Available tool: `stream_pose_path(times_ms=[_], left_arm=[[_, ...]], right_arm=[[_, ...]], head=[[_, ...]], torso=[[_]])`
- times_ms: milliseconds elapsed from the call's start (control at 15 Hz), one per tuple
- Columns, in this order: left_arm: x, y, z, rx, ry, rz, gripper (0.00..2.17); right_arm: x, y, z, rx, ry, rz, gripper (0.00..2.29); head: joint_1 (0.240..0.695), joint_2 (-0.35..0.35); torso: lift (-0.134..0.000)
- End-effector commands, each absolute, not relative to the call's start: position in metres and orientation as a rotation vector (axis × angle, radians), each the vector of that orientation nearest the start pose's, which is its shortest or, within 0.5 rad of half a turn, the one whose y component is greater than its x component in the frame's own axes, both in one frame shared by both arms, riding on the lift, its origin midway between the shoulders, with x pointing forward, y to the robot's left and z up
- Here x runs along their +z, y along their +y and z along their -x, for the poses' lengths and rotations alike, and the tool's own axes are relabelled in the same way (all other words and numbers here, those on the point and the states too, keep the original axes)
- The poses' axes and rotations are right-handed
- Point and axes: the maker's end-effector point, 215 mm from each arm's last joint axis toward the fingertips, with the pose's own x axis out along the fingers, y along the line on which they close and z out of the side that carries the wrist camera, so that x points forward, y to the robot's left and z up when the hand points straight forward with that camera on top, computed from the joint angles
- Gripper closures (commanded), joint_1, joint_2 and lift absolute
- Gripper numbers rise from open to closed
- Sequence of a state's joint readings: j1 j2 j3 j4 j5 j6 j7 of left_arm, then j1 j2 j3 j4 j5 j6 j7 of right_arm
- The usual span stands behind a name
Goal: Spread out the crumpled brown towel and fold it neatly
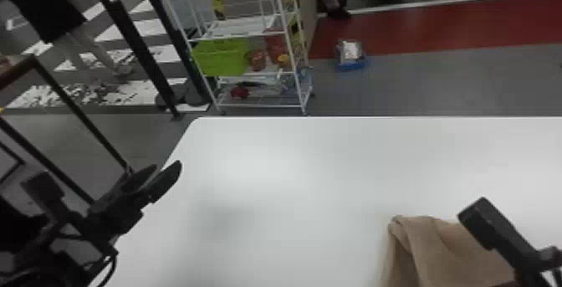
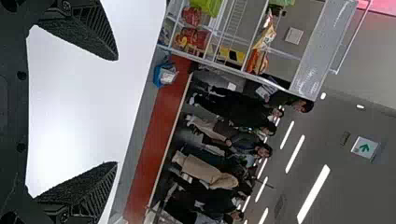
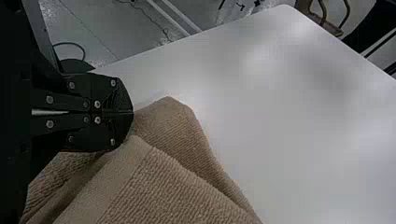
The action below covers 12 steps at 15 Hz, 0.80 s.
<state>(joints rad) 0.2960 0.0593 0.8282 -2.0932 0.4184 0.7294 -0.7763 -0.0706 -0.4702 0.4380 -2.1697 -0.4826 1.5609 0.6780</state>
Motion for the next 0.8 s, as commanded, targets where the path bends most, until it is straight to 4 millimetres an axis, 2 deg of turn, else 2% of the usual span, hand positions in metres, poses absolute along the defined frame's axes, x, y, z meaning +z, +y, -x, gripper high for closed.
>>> stream_pose_path(times_ms=[0, 133, 467, 600, 733], left_arm=[[-0.313, 0.455, -0.402, -0.147, 0.197, 0.351, 0.09], [-0.315, 0.451, -0.406, -0.155, 0.199, 0.353, 0.09], [-0.316, 0.444, -0.408, -0.164, 0.203, 0.355, 0.09], [-0.316, 0.448, -0.406, -0.158, 0.204, 0.354, 0.09], [-0.317, 0.449, -0.405, -0.155, 0.205, 0.354, 0.09]], right_arm=[[-0.446, -0.088, -0.263, 1.096, 1.264, 0.018, 1.89], [-0.449, -0.113, -0.269, 1.039, 1.272, 0.014, 1.89], [-0.456, -0.140, -0.286, 0.964, 1.279, 0.047, 1.89], [-0.457, -0.161, -0.299, 0.912, 1.281, 0.075, 1.89], [-0.446, -0.175, -0.309, 0.890, 1.259, 0.049, 1.88]], head=[[0.695, 0.350], [0.695, 0.350], [0.695, 0.350], [0.695, 0.350], [0.695, 0.350]], torso=[[-0.122], [-0.122], [-0.122], [-0.122], [-0.122]])
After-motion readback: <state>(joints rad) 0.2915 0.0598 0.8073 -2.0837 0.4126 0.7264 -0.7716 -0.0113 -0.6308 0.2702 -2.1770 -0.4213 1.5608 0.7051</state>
